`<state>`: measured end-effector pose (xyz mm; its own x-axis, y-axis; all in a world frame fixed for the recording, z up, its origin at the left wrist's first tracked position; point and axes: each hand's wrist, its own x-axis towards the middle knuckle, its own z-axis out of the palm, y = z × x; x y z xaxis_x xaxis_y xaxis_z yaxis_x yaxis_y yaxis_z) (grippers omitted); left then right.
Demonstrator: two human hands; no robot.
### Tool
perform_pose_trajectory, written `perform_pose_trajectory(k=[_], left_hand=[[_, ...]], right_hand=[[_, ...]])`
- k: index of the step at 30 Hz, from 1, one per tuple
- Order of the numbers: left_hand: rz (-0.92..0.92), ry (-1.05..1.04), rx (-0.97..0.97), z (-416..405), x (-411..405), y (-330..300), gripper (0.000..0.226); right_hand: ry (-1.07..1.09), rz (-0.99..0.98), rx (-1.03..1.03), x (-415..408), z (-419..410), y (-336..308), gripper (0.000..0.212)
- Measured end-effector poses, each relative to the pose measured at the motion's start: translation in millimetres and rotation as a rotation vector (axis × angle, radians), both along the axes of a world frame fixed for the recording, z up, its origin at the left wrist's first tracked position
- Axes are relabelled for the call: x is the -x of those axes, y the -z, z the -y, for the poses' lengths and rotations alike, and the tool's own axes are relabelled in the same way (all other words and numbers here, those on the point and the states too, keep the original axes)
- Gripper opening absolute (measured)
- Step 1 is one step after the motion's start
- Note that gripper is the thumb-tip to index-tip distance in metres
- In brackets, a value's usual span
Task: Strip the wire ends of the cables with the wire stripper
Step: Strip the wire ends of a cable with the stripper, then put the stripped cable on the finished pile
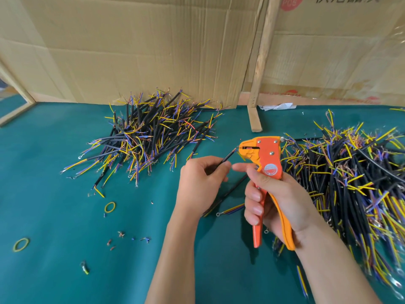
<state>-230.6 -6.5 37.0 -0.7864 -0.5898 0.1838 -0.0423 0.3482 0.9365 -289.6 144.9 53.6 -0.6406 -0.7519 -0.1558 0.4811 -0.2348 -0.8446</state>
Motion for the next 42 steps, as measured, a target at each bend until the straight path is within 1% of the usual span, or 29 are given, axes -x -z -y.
perform_pose_trajectory(k=[6,9,12,13,16,17,18,20,21,22,24,25,26,28,31,32,35,37,38,40,41,42], left_hand=[[0.072,-0.021,0.082,5,-3,3,0.008],[0.094,-0.046,0.111,6,-4,4,0.007],[0.083,-0.121,0.171,5,-3,4,0.014],[0.073,-0.115,0.177,3,-2,3,0.013],[0.074,0.037,0.144,-12,6,1,0.007],[0.08,0.036,0.158,-15,7,1,0.009],[0.08,-0.016,0.195,-14,8,2,0.011],[0.102,-0.233,0.333,-2,4,4,0.013],[0.155,-0.337,0.399,7,-1,6,0.016],[0.24,-0.413,0.432,15,-7,8,0.022],[0.411,-0.482,0.418,26,-16,9,0.034],[0.455,-0.493,0.407,27,-17,10,0.036],[0.468,-0.504,0.407,26,-16,10,0.036],[0.437,-0.544,0.415,25,-14,11,0.034],[0.325,-0.63,0.351,28,-15,12,0.029],[0.293,-0.653,0.314,28,-15,12,0.027],[0.217,-0.698,0.183,24,-16,6,0.024],[0.133,-0.699,0.047,21,-14,1,0.021],[0.064,-0.667,-0.048,21,-12,0,0.02],[-0.103,-0.511,-0.279,17,-9,-5,0.022],[-0.16,-0.414,-0.361,14,-8,-8,0.023],[-0.189,-0.314,-0.391,11,-7,-10,0.023]], right_hand=[[0.102,0.025,0.025,6,-5,-2,0.048],[0.159,0.057,0.051,6,-2,-2,0.049],[0.258,0.143,0.163,9,-3,-1,0.043],[0.281,0.175,0.211,10,-4,-1,0.039],[0.311,0.229,0.343,15,-9,0,0.03],[0.315,0.239,0.386,16,-9,0,0.029],[0.317,0.253,0.432,17,-10,1,0.029],[0.314,0.262,0.488,17,-12,1,0.022],[0.308,0.253,0.497,16,-13,1,0.014],[0.3,0.246,0.5,15,-13,1,0.01],[0.268,0.264,0.469,14,-12,2,0.017],[0.246,0.283,0.437,14,-11,2,0.024],[0.219,0.301,0.403,13,-9,1,0.033],[0.135,0.311,0.343,10,-5,1,0.051],[0.018,0.265,0.248,1,3,3,0.071],[0.006,0.239,0.206,-2,5,5,0.074],[0.064,0.195,0.099,-7,11,9,0.068],[0.12,0.209,0.087,-5,11,10,0.066],[0.141,0.21,0.09,-4,10,10,0.066],[0.175,0.195,0.089,0,7,10,0.072],[0.183,0.191,0.088,2,5,10,0.074],[0.179,0.195,0.095,3,3,9,0.071]])
